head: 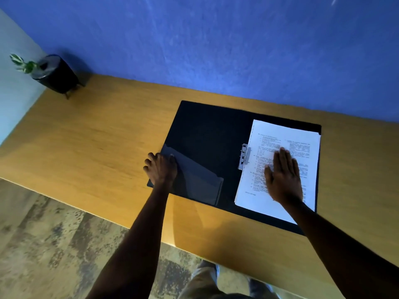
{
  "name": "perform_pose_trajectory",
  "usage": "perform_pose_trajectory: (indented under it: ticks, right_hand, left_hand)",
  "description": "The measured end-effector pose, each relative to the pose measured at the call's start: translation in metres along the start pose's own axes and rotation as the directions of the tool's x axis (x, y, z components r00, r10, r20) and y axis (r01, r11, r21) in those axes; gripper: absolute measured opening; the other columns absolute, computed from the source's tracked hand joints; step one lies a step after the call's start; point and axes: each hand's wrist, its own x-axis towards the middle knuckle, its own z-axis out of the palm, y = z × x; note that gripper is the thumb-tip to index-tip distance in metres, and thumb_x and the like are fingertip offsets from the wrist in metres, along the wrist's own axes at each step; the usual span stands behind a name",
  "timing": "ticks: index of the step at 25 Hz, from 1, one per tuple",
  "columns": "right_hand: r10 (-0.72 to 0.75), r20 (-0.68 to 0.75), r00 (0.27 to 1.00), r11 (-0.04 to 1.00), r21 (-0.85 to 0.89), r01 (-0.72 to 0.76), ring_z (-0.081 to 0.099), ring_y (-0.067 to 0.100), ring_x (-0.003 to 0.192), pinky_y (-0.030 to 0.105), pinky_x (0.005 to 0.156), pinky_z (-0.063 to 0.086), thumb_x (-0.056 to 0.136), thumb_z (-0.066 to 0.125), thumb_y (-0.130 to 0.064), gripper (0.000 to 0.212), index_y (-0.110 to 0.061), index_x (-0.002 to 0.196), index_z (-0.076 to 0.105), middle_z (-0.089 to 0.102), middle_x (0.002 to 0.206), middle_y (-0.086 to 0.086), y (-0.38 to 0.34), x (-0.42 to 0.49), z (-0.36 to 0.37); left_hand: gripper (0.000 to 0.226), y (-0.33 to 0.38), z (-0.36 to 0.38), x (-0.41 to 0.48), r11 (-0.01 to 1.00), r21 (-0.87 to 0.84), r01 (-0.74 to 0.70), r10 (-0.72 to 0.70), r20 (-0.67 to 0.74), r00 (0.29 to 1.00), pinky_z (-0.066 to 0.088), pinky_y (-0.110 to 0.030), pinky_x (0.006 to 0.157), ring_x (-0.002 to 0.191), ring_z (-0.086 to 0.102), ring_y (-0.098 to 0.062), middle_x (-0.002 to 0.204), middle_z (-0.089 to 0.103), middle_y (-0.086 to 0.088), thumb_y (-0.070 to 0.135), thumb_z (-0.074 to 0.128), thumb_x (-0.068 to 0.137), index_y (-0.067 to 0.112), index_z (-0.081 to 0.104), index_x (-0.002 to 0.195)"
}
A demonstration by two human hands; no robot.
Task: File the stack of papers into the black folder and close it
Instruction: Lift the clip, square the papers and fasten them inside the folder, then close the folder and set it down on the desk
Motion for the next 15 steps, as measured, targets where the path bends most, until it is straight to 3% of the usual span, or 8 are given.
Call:
perform_pose_trajectory:
  ticks: [5, 7, 9, 11, 15]
  right_hand:
    - [0.018, 0.017, 1.0, 1.0, 0.004, -0.018, 0.025, 0.04, 0.147, 0.051, 0.121, 0.022, 0.101, 0.028, -0.037, 0.063, 0.007, 0.146, 0.035, 0.028, 0.157, 0.027, -0.003, 0.001, -0.001]
    - [0.006, 0.04, 0.999, 1.0, -0.004, -0.005, 0.027, 0.041, 0.146, 0.053, 0.119, 0.025, 0.1, 0.027, -0.038, 0.065, 0.008, 0.145, 0.036, 0.029, 0.156, 0.028, -0.001, 0.001, -0.005]
    - [-0.004, 0.073, 0.997, 1.0, -0.015, 0.005, 0.024, 0.039, 0.148, 0.052, 0.12, 0.024, 0.1, 0.022, -0.042, 0.068, 0.006, 0.147, 0.033, 0.027, 0.157, 0.026, 0.0, 0.003, -0.009]
    - [0.005, 0.088, 0.996, 1.0, -0.023, -0.003, 0.022, 0.037, 0.149, 0.05, 0.121, 0.022, 0.099, 0.018, -0.045, 0.071, 0.004, 0.149, 0.03, 0.024, 0.159, 0.024, 0.003, 0.003, -0.011]
    - [0.041, 0.152, 0.987, 0.999, -0.005, -0.041, 0.017, 0.035, 0.151, 0.047, 0.123, 0.017, 0.1, 0.022, -0.044, 0.069, 0.003, 0.151, 0.026, 0.02, 0.161, 0.022, -0.002, 0.007, -0.011]
  left_hand:
    - [0.061, -0.014, -0.017, 0.032, 0.958, -0.227, 0.173, -0.137, 0.168, 0.976, 0.035, -0.05, 0.103, 0.124, 0.046, -0.042, 0.134, 0.051, -0.024, 0.046, 0.05, 0.093, -0.002, 0.048, 0.13]
    - [0.053, -0.019, -0.028, 0.045, 0.936, -0.302, 0.182, -0.113, 0.232, 0.966, 0.041, -0.046, 0.097, 0.12, 0.052, -0.044, 0.123, 0.059, -0.025, 0.041, 0.058, 0.09, -0.002, 0.056, 0.121]
    - [0.026, -0.023, -0.045, 0.055, 0.879, -0.455, 0.14, -0.014, 0.268, 0.963, 0.045, -0.04, 0.078, 0.106, 0.061, -0.043, 0.095, 0.066, -0.022, 0.027, 0.064, 0.089, 0.0, 0.064, 0.088]
    - [0.02, -0.021, -0.069, 0.056, 0.767, -0.628, 0.134, 0.096, 0.318, 0.943, 0.039, -0.038, 0.069, 0.092, 0.064, -0.04, 0.092, 0.066, -0.024, 0.013, 0.063, 0.089, 0.005, 0.06, 0.071]
    - [0.01, -0.015, -0.121, 0.03, 0.52, -0.85, 0.079, 0.462, 0.358, 0.811, 0.043, -0.034, 0.067, 0.084, 0.06, -0.024, 0.088, 0.067, -0.008, 0.013, 0.061, 0.09, 0.011, 0.066, 0.081]
